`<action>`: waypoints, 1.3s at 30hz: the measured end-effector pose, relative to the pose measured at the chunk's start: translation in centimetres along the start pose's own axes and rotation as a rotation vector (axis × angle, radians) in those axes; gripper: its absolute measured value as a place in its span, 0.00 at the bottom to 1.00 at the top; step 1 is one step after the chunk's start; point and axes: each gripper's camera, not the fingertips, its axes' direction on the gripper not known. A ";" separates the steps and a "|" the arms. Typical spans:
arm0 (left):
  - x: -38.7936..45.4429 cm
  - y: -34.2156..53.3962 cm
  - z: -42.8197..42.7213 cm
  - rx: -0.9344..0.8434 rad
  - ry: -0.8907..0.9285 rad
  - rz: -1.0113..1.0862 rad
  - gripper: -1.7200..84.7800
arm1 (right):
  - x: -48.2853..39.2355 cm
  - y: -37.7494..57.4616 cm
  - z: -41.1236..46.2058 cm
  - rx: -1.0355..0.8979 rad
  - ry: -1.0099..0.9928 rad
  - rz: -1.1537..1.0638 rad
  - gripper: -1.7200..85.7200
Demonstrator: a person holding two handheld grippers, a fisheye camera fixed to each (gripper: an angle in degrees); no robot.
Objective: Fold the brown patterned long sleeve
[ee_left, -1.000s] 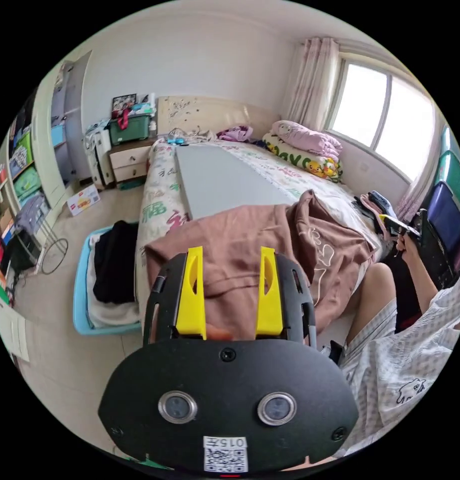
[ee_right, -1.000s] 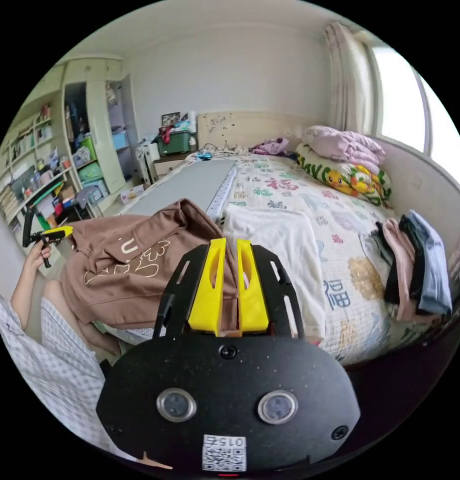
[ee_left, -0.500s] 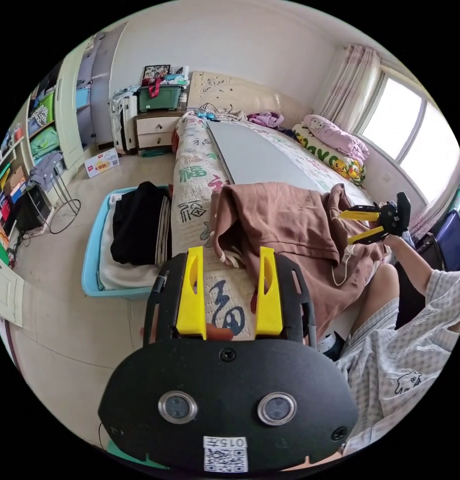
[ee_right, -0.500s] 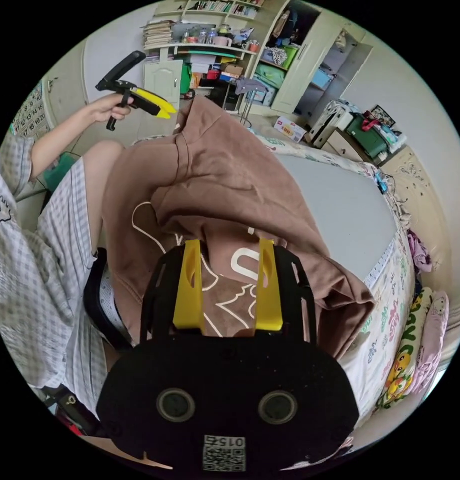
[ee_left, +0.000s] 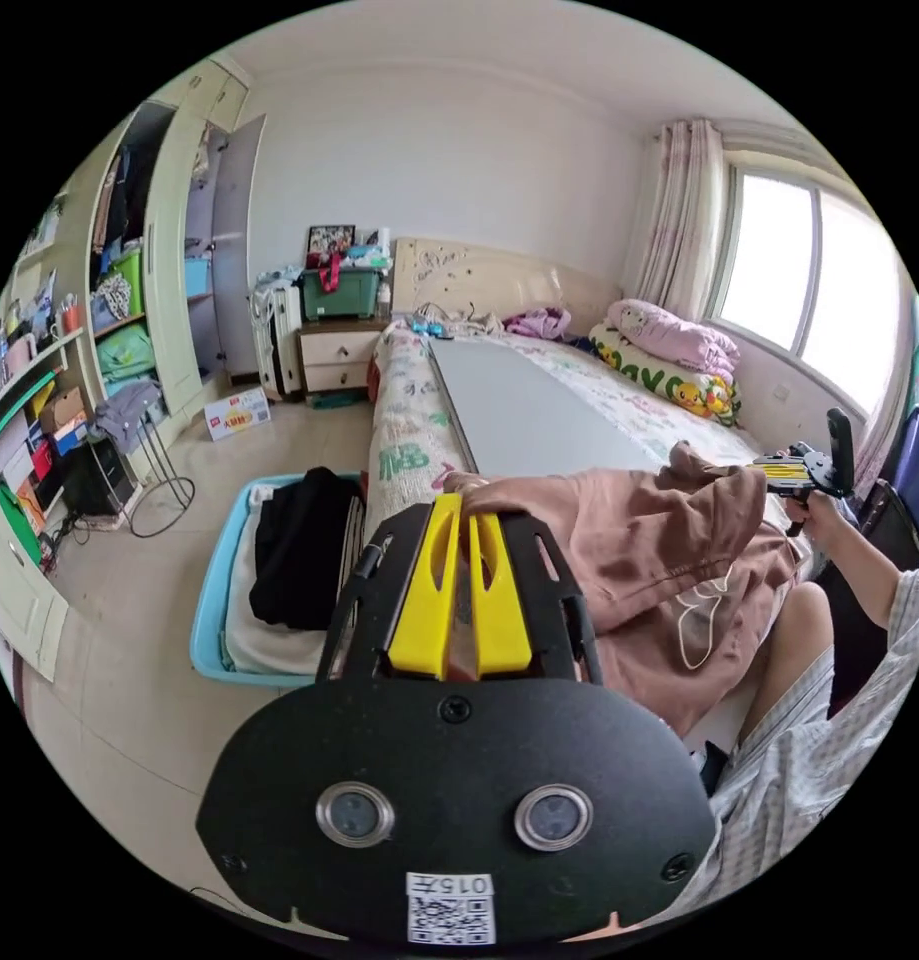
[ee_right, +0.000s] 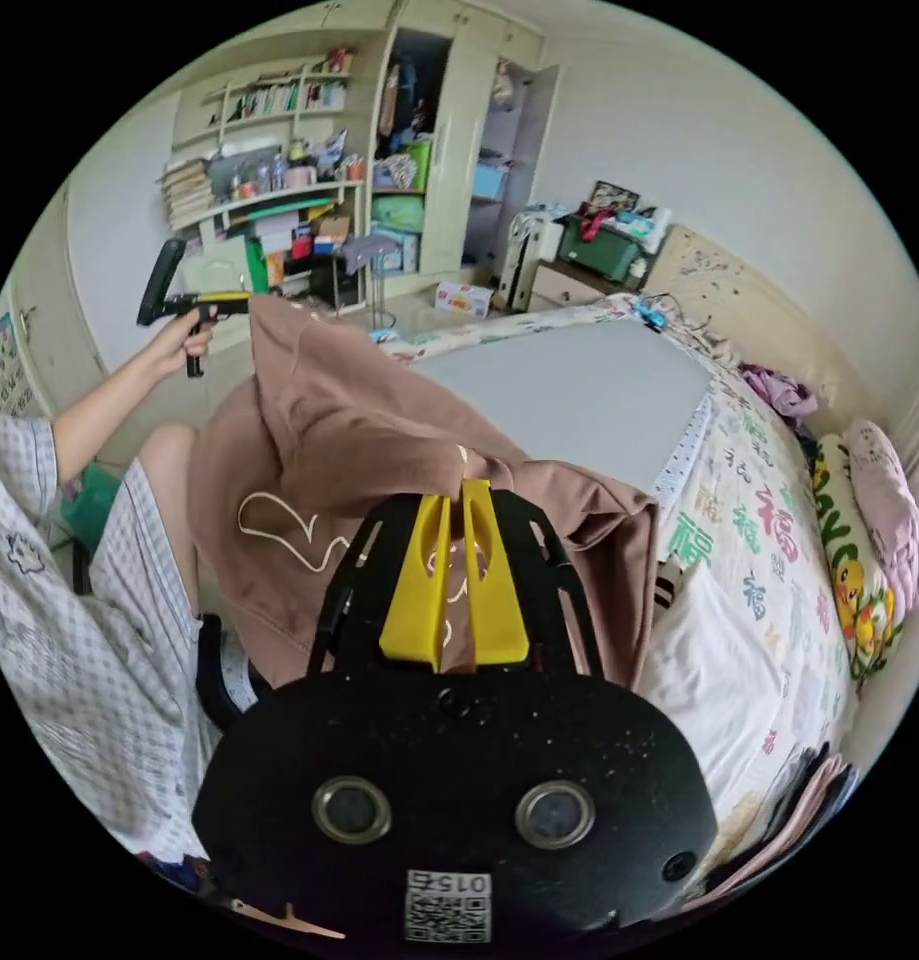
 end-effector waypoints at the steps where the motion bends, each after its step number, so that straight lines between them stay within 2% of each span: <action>1: 1.0 -0.5 -2.0 0.044 0.002 0.021 0.02 | 0.9 -0.3 -3.9 0.070 0.005 0.058 0.02; 6: 4.0 -2.5 -11.1 0.266 0.054 0.019 0.02 | 2.3 -1.0 -19.1 0.342 -0.002 0.228 0.01; 13: 9.2 -5.2 -22.4 0.502 0.066 0.130 0.02 | -2.8 -4.3 -35.4 0.590 0.107 0.205 0.01; 19: 10.6 -8.7 -26.3 0.590 0.071 0.158 0.02 | -4.8 -9.1 -43.5 0.723 0.154 0.186 0.01; 24: 11.9 -12.0 -26.7 0.625 -0.022 0.241 0.02 | -4.4 -14.6 -46.9 0.756 0.229 0.148 0.01; 28: 11.0 -17.3 -20.5 0.547 -0.064 0.260 0.02 | -0.5 -21.0 -44.7 0.690 0.300 0.161 0.01; 33: 7.8 -24.4 -5.2 0.326 -0.136 0.214 0.02 | 11.6 -34.2 -31.5 0.445 0.354 0.264 0.02; 36: 4.4 -27.9 6.9 0.189 -0.152 0.093 0.03 | 20.7 -42.2 -20.1 0.205 0.331 0.385 0.03; 38: 1.6 -27.9 15.0 0.052 -0.121 -0.063 0.04 | 25.1 -43.7 -14.5 0.082 0.277 0.518 0.05; 39: 1.1 -27.4 16.2 0.034 -0.105 -0.107 0.05 | 26.5 -43.3 -12.8 0.060 0.220 0.585 0.06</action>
